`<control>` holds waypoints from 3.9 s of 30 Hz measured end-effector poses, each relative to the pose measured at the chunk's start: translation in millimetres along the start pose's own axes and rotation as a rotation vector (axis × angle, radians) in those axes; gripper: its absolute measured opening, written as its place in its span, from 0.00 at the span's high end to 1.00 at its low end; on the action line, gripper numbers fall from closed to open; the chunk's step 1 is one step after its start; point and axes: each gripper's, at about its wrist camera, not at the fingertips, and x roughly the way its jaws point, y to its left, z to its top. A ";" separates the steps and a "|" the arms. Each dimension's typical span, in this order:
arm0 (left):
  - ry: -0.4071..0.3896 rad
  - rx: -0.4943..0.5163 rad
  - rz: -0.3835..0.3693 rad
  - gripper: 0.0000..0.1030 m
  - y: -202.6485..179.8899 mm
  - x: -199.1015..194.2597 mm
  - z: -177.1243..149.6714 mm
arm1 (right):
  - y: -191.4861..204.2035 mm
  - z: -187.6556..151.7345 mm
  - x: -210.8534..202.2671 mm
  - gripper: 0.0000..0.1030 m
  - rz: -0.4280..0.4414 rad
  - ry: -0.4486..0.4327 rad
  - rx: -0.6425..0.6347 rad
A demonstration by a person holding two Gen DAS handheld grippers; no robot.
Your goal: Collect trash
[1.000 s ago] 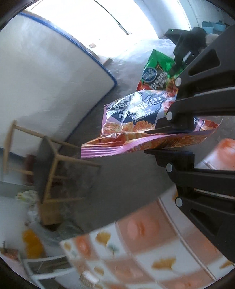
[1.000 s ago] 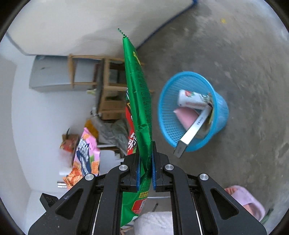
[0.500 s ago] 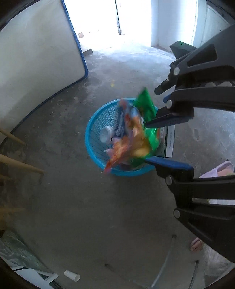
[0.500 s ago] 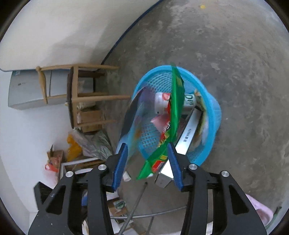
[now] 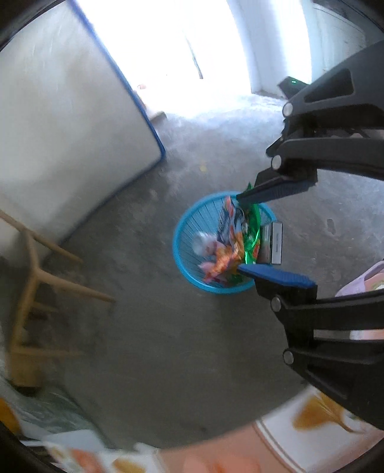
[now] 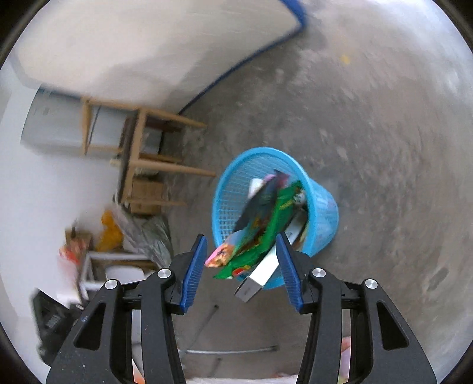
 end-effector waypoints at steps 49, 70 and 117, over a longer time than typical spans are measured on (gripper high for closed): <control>-0.486 -0.243 0.695 0.05 83.0 -249.5 -309.1 | 187.7 -278.8 -129.1 0.08 -0.253 -0.100 -1.195; -0.494 -0.299 0.653 0.05 82.2 -248.5 -299.4 | 185.2 -278.1 -128.1 0.08 -0.256 -0.113 -1.197; -0.466 -0.227 0.650 0.05 65.2 -234.5 -291.4 | 181.1 -258.2 -128.8 0.08 -0.281 -0.136 -1.193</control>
